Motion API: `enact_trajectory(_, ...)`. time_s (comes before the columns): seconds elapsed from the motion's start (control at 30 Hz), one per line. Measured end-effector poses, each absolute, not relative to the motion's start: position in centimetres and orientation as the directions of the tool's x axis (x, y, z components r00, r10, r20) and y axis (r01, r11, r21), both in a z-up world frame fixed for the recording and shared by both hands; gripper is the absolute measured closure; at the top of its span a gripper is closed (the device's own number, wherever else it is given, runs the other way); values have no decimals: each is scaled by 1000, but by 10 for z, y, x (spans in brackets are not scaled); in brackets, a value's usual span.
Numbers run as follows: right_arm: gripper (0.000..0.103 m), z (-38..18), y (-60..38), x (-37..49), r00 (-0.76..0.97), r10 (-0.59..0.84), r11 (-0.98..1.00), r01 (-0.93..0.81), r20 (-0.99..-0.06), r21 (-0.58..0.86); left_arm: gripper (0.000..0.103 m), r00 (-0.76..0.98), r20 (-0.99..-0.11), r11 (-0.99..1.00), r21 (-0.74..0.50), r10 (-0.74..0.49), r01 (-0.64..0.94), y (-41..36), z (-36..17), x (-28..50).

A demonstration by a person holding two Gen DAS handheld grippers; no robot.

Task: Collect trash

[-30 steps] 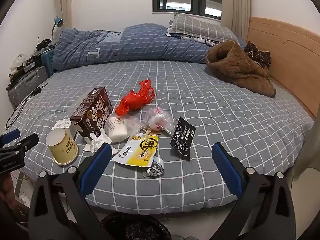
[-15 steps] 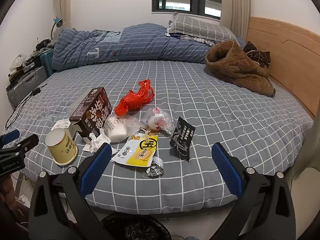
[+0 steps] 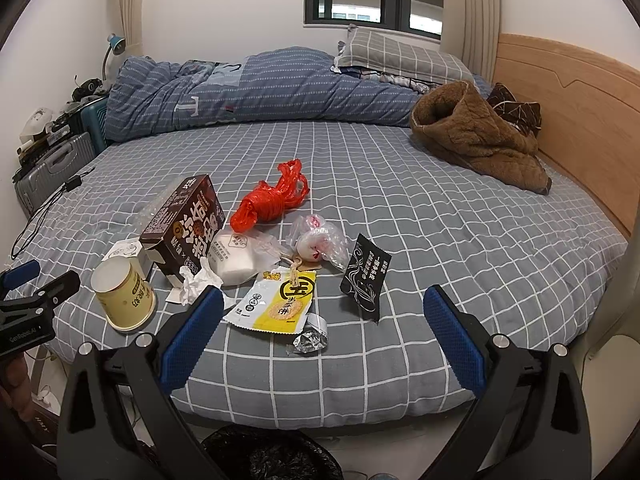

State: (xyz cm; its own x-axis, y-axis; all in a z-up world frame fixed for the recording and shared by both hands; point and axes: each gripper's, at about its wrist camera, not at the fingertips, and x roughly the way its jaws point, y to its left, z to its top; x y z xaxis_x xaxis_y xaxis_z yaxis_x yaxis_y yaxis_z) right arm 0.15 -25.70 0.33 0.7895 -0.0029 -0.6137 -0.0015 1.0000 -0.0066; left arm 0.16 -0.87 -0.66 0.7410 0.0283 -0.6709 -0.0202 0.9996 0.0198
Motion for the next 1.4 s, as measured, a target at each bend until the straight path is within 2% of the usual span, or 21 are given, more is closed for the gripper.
enact_trajectory(1.4, 7, 0, -254, 0, 789, 6, 1000, -10, -614, -3, 6, 729, -684, 1000, 10, 20, -19, -12, -10, 4)
